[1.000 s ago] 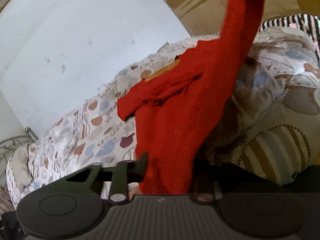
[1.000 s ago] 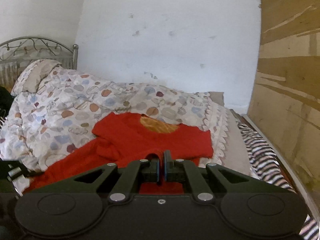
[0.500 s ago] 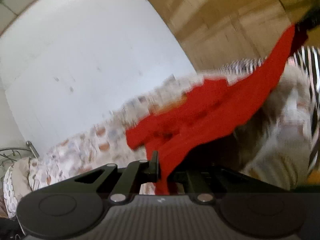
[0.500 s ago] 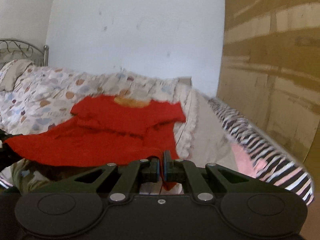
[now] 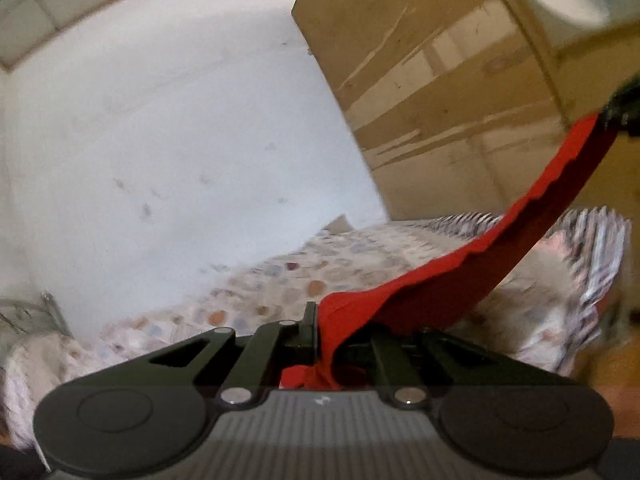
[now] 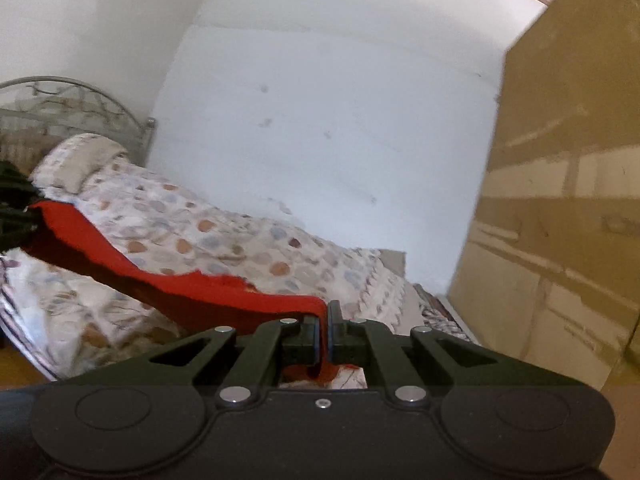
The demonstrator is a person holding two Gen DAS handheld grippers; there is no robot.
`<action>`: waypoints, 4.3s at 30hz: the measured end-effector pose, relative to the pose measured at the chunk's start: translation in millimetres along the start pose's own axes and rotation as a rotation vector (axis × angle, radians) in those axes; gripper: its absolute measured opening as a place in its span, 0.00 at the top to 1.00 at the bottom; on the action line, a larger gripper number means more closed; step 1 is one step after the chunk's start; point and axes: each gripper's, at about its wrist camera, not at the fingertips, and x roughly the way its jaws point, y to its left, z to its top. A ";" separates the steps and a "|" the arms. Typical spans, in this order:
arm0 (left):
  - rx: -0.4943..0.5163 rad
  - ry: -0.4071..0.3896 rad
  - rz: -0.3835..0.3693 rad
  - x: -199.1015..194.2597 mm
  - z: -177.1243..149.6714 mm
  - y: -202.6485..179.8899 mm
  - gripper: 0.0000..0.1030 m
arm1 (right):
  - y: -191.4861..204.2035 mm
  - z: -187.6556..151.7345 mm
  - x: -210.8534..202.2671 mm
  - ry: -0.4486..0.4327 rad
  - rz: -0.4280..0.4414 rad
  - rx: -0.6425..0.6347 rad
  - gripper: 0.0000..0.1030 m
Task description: Fold small clothes
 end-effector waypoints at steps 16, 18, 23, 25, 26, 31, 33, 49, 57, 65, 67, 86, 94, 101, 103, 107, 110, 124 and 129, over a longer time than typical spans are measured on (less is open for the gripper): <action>-0.100 0.154 -0.159 58.6 34.8 50.9 0.95 | -23.2 26.5 40.0 0.025 0.011 0.026 0.98; -0.039 0.171 -0.156 89.9 42.6 55.8 0.95 | -25.3 31.0 73.8 0.030 0.008 -0.006 0.98; 0.000 0.243 -0.162 181.7 49.5 77.2 0.95 | -32.3 37.3 169.5 0.064 0.009 -0.053 0.98; 0.010 0.273 -0.165 219.8 44.2 82.6 0.95 | -36.1 34.1 210.1 0.097 0.013 -0.044 0.98; 0.009 0.285 -0.171 239.3 39.8 84.6 0.95 | -37.3 31.2 228.3 0.115 0.017 -0.041 0.98; -0.025 0.379 -0.201 320.7 2.0 97.5 0.94 | -39.1 1.7 323.2 0.240 0.035 -0.015 0.98; -0.056 0.424 -0.215 347.9 -16.8 104.2 0.94 | -34.3 -13.9 353.1 0.285 0.048 -0.009 0.97; -0.290 0.565 -0.319 443.8 -108.8 127.3 0.73 | -20.2 -105.8 471.4 0.481 0.109 0.059 0.95; -0.485 0.449 -0.374 412.4 -104.8 167.5 0.27 | -13.5 -116.4 478.7 0.497 0.108 0.038 0.93; -0.562 0.369 -0.305 347.2 -111.2 163.2 0.04 | -9.9 -123.9 480.1 0.486 0.101 0.030 0.88; -0.536 0.371 -0.315 333.8 -114.6 147.6 0.04 | -12.2 -123.5 479.2 0.480 0.101 0.046 0.85; -0.727 0.462 -0.068 312.8 -156.4 128.7 0.91 | -29.6 -123.3 315.6 0.310 -0.062 0.276 0.01; -1.055 0.420 -0.062 297.7 -196.5 146.5 0.82 | -12.8 -146.2 284.6 0.347 -0.141 0.332 0.01; -0.881 0.375 0.020 276.7 -162.2 128.7 0.18 | -5.1 -134.8 274.7 0.288 -0.232 0.242 0.01; -0.817 0.341 0.029 282.9 -148.9 121.7 0.17 | 0.2 -128.4 272.1 0.242 -0.242 0.250 0.01; -0.737 0.320 0.073 310.6 -128.2 117.9 0.15 | 16.8 -115.2 284.6 0.211 -0.195 0.221 0.01; -0.713 0.347 0.130 340.2 -124.1 123.7 0.15 | 30.7 -102.2 297.0 0.180 -0.162 0.187 0.01; -0.718 0.430 0.177 368.3 -183.8 146.2 0.03 | 19.5 -154.1 341.3 0.284 -0.254 0.166 0.01; -0.744 0.408 0.185 358.2 -178.1 147.5 0.01 | 13.7 -156.8 347.0 0.311 -0.202 0.194 0.01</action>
